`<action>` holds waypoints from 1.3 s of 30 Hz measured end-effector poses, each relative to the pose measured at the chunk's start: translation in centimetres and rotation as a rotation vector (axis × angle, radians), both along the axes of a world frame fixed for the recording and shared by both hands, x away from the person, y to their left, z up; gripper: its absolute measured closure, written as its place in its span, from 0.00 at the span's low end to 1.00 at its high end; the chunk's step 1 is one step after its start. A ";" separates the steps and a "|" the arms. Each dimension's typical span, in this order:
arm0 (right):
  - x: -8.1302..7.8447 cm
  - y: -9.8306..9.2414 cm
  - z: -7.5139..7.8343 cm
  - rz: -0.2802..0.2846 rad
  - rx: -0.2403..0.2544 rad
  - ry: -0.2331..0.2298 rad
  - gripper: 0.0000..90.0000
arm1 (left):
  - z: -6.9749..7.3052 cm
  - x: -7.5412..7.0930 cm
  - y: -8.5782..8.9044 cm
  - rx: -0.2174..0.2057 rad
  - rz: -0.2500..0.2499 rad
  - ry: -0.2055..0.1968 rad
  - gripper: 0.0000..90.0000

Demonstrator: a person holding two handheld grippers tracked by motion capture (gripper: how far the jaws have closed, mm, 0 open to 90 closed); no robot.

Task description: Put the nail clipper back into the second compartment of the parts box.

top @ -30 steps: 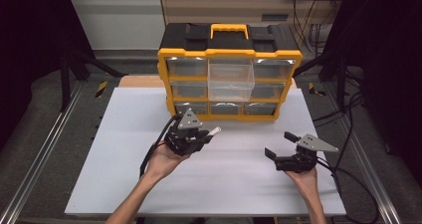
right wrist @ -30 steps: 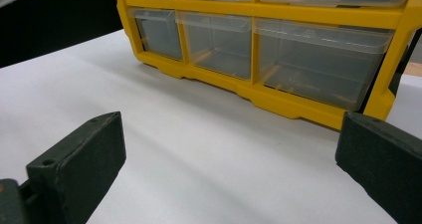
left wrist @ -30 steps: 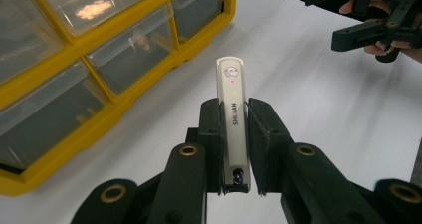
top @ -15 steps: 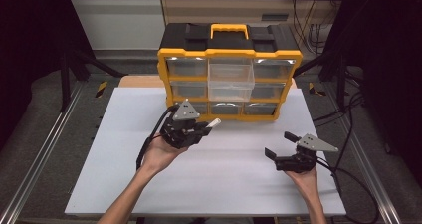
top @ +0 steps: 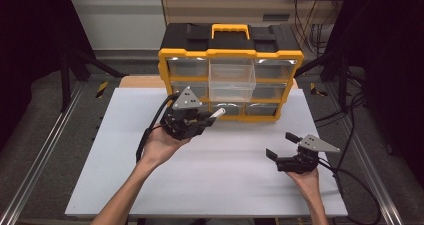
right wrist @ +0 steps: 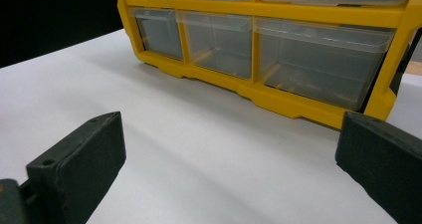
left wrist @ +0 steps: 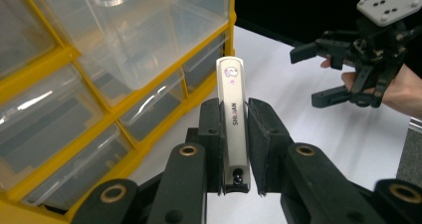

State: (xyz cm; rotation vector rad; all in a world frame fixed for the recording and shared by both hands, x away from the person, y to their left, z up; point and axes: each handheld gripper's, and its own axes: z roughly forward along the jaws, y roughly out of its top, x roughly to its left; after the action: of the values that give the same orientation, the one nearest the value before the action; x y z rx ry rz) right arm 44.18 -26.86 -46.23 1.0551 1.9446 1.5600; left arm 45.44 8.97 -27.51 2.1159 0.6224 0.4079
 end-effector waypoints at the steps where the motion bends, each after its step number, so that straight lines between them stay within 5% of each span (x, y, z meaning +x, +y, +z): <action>1: 0.0 0.0 0.0 0.000 0.000 0.000 0.00 | 0.5 0.0 -0.1 -0.005 -0.002 -0.005 0.85; 23: 0.0 0.0 0.0 0.001 0.001 0.000 0.00 | 4.8 0.4 -0.9 -0.047 -0.003 -0.057 0.85; 39: 0.0 -0.1 0.0 0.005 0.002 -0.003 0.00 | 7.3 1.9 -1.1 -0.080 0.027 -0.081 0.85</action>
State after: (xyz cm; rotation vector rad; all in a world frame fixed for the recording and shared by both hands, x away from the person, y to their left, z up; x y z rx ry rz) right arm 44.20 -26.94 -46.19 1.0486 1.9454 1.5664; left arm 47.37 7.88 -20.20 2.0069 0.6110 0.4743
